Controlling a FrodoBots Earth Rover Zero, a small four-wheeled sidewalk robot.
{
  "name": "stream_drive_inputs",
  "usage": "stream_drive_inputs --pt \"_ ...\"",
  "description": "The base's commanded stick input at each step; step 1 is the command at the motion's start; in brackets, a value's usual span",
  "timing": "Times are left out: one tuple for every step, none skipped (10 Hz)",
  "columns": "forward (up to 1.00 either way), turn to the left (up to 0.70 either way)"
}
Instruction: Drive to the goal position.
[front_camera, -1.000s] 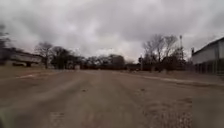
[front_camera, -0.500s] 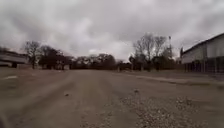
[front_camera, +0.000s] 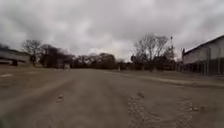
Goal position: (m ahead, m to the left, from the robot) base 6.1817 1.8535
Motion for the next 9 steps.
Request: stream_drive_inputs --pt "0.7 0.34" --pt "0.7 0.34" --pt "0.7 0.34" --pt "0.7 0.27" --pt "0.7 0.01" --pt "0.7 -0.01" --pt "0.7 -0.01" --pt "0.7 -0.01" --pt "0.7 -0.01"
